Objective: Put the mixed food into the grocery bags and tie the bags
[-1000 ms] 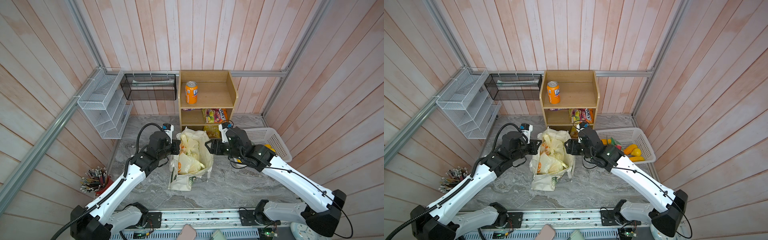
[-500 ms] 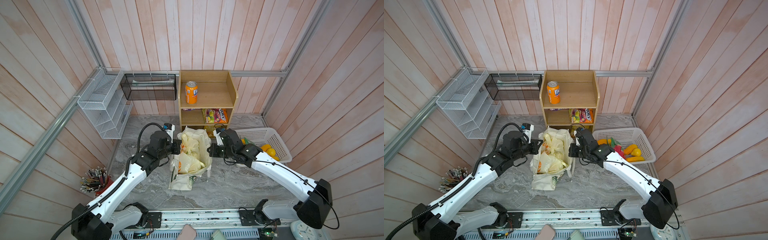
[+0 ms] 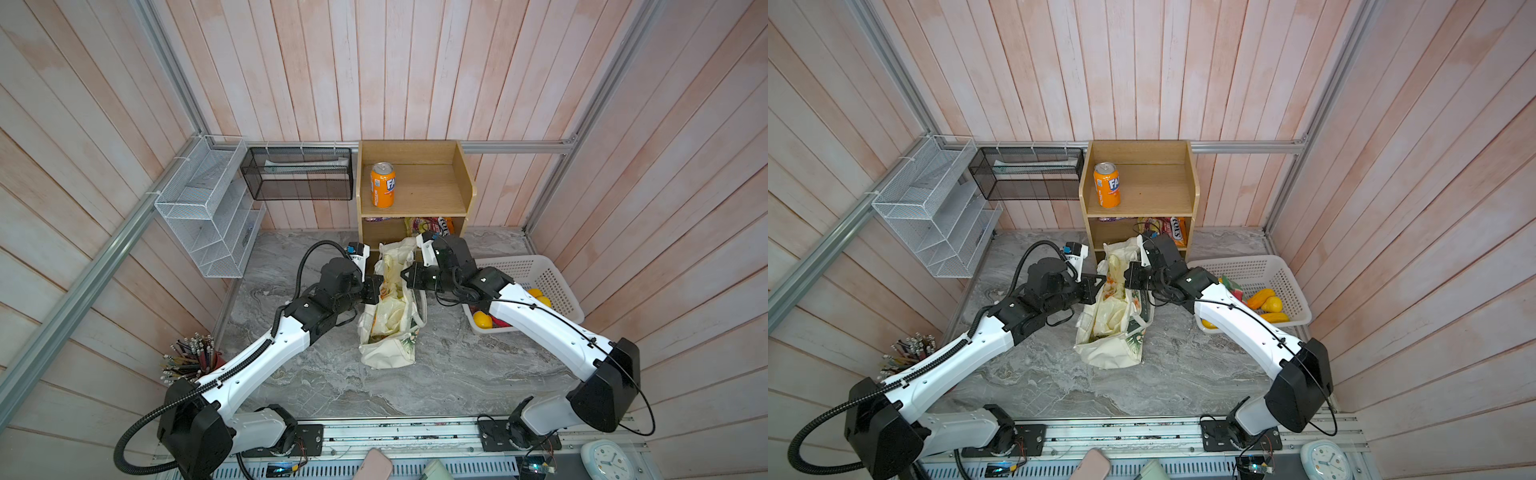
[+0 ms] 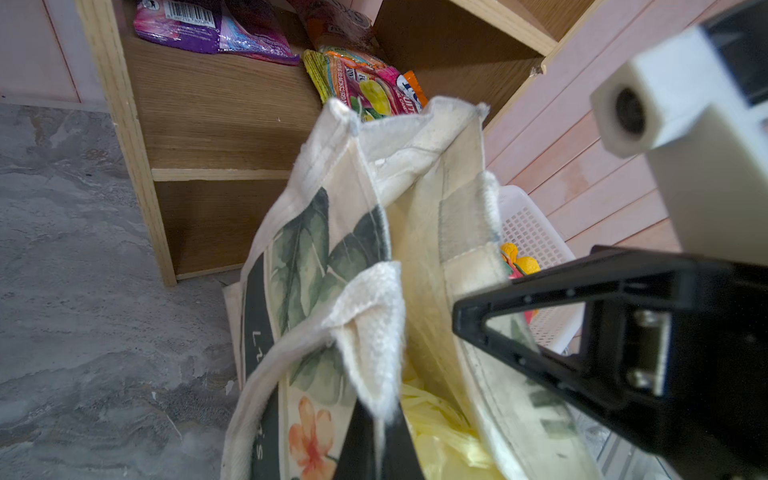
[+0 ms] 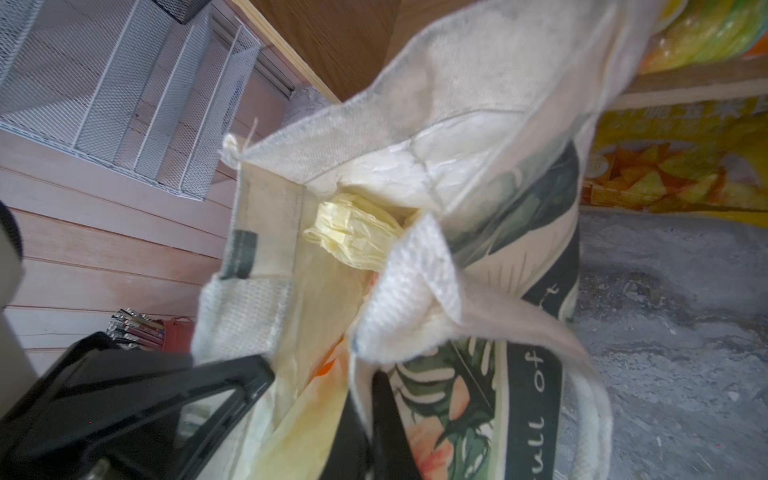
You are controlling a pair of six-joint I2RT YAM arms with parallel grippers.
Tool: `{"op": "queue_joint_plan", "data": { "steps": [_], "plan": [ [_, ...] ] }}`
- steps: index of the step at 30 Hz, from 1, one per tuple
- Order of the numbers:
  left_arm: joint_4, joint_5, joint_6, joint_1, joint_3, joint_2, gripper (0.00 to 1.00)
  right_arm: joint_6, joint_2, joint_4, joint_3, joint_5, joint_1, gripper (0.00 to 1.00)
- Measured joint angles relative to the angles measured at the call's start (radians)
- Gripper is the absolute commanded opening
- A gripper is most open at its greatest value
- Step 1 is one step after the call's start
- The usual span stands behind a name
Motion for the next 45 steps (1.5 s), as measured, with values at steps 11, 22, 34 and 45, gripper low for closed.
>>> {"op": "queue_joint_plan", "data": {
  "steps": [11, 22, 34, 45],
  "plan": [
    [0.082, -0.027, -0.014, -0.006, -0.009, -0.021, 0.99, -0.001, -0.116, 0.01, -0.085, -0.057, -0.06, 0.74],
    [0.087, -0.091, 0.013, 0.114, -0.034, -0.247, 1.0, -0.016, -0.415, -0.071, -0.098, 0.015, -0.2, 0.98],
    [0.146, -0.292, 0.173, 0.407, -0.275, -0.409, 1.0, -0.184, -0.605, 0.293, -0.574, 0.55, -0.341, 0.98],
    [0.618, -0.396, 0.381, 0.452, -0.697, -0.294, 1.0, -0.425, -0.445, 0.81, -0.898, 0.751, -0.484, 0.98]
  ]
}}
